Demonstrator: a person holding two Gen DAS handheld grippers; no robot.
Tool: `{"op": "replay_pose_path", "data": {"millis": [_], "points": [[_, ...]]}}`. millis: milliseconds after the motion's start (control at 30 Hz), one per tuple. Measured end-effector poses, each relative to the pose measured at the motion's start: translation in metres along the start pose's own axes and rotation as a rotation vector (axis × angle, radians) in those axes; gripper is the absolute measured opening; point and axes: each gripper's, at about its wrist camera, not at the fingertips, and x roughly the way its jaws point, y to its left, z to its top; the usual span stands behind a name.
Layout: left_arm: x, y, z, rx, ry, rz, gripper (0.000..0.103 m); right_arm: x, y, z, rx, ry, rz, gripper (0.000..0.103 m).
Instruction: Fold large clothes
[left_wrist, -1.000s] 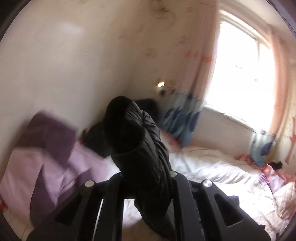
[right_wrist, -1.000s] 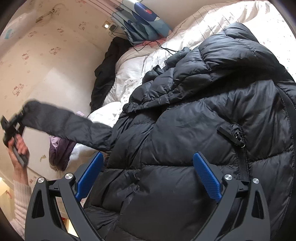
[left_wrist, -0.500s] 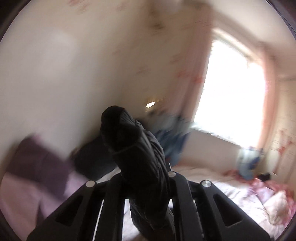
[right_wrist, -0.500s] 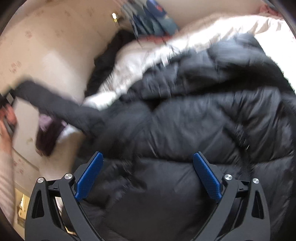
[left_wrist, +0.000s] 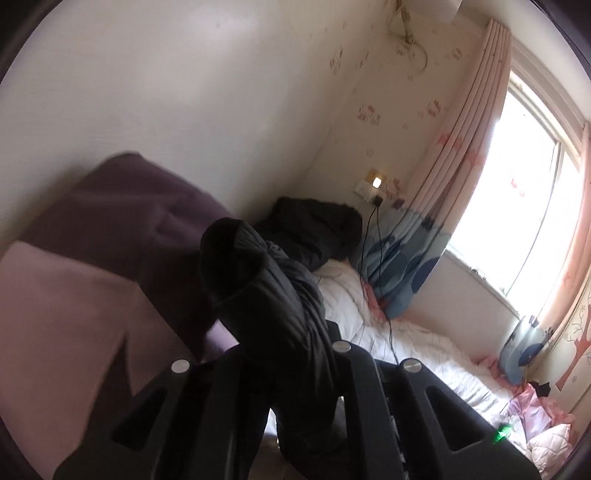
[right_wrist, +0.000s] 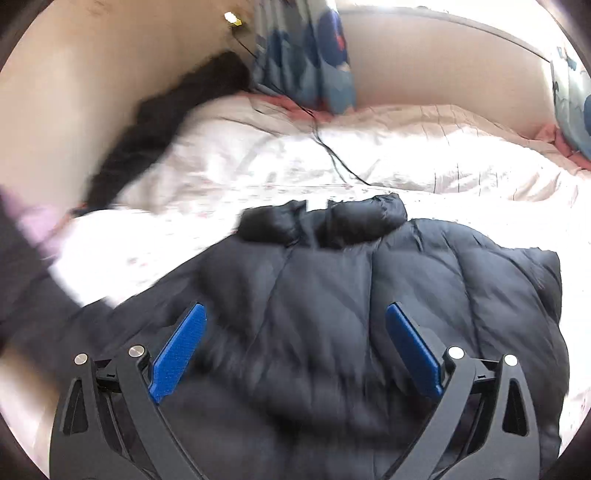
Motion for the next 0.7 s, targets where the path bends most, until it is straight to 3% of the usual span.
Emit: {"op": "replay_pose_path", "data": {"millis": [33,100,167,200,233,300,367,400,433,467,500,600,700], "points": [[-0.001,0.006,0.002,-0.005,-0.009,-0.011,0.009,0.023,0.001,-0.001,0.014,0.065,0.025,0.094],[-0.010,0.005,0.003,-0.023,-0.031,-0.042,0.009,0.078,0.022,-0.022,-0.055,0.307,0.112,0.094],[-0.013,0.006,0.006,-0.044,-0.040,-0.070,0.009,0.089,0.044,-0.037,-0.200,0.359,0.095,0.094],[-0.010,0.007,0.007,-0.042,-0.037,-0.069,0.009,0.083,0.046,-0.037,-0.206,0.346,0.127,0.094],[-0.012,0.001,0.000,-0.039,-0.034,-0.065,0.009,0.072,0.039,-0.032,-0.165,0.316,0.215,0.094],[-0.005,-0.002,-0.005,-0.047,-0.028,-0.059,0.009,0.047,0.019,-0.020,-0.087,0.223,0.273,0.094],[0.005,-0.007,-0.008,-0.058,-0.028,-0.055,0.009,0.031,-0.008,-0.012,-0.014,0.145,0.201,0.094],[0.008,-0.010,-0.011,-0.059,-0.026,-0.051,0.009,0.035,-0.018,-0.011,0.013,0.173,0.154,0.094],[0.019,-0.015,-0.020,-0.056,-0.021,-0.048,0.009,0.057,-0.027,-0.015,0.006,0.316,0.144,0.094],[0.025,-0.021,-0.024,-0.052,-0.014,-0.048,0.009,0.068,-0.031,-0.018,-0.012,0.393,0.160,0.093],[0.036,-0.032,-0.030,-0.046,-0.005,-0.052,0.009,0.062,-0.037,-0.017,-0.031,0.392,0.162,0.087],[0.053,-0.056,-0.038,-0.014,0.012,-0.065,0.009,-0.002,-0.062,-0.008,0.027,0.217,0.258,0.086],[0.057,-0.091,-0.042,0.001,0.017,-0.125,0.009,-0.065,-0.092,-0.018,0.056,0.106,0.281,0.089]]}}
